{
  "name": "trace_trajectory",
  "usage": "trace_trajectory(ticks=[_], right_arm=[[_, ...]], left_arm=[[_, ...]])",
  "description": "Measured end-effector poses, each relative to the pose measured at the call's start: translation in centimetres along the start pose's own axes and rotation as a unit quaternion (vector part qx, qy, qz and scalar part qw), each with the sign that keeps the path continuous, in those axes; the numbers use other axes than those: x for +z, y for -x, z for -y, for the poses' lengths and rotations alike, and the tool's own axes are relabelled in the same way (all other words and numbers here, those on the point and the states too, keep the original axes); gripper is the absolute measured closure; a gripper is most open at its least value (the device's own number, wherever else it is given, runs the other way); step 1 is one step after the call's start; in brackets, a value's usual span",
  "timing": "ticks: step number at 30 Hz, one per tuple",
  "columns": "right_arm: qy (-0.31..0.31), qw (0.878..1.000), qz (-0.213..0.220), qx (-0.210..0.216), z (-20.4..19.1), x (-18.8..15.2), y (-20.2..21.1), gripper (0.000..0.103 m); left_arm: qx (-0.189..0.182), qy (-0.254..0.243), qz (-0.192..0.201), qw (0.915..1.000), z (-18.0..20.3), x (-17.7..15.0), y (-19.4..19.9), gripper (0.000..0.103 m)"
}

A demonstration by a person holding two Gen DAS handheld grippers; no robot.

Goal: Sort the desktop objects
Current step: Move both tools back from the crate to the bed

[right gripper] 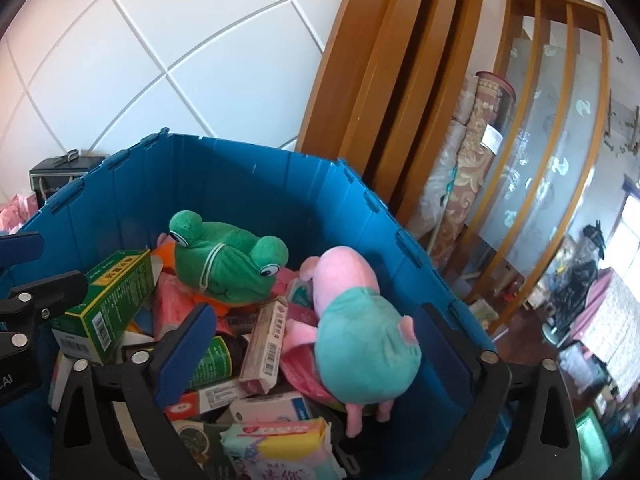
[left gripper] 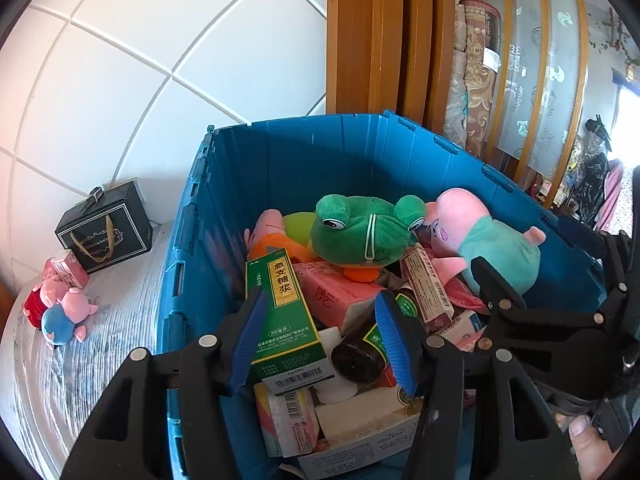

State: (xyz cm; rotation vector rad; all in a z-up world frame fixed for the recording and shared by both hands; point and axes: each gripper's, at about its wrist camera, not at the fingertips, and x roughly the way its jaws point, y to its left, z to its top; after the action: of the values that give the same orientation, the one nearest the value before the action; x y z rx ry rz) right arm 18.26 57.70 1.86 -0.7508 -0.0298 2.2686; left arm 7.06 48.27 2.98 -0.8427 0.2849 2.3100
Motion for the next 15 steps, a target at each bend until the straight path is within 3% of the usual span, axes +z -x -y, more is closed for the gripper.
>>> trace_trajectory(ticks=[3,7,11,15], right_arm=[[-0.007,1.000,-0.023,0.015,-0.1,-0.2,-0.5,0.000],[-0.016,0.999,-0.023,0.034,-0.7,-0.4,0.5,0.000],[0.004,1.000,0.006,0.009,-2.3,0.4,2.8,0.000],[0.007,0.999,0.014,0.035,-4.5,1.1,4.3,0.000]], left_arm=[[0.016,-0.013,0.031,0.9993,-0.4,0.1,2.2,0.048],[0.044,0.011,0.072,0.9964,-2.7,-0.2,4.9,0.029],[0.065,0.040,0.075,0.9943,-6.1,-0.9,6.1,0.029],[0.074,0.058,0.067,0.9933,-9.5,-2.1,6.9,0.029]])
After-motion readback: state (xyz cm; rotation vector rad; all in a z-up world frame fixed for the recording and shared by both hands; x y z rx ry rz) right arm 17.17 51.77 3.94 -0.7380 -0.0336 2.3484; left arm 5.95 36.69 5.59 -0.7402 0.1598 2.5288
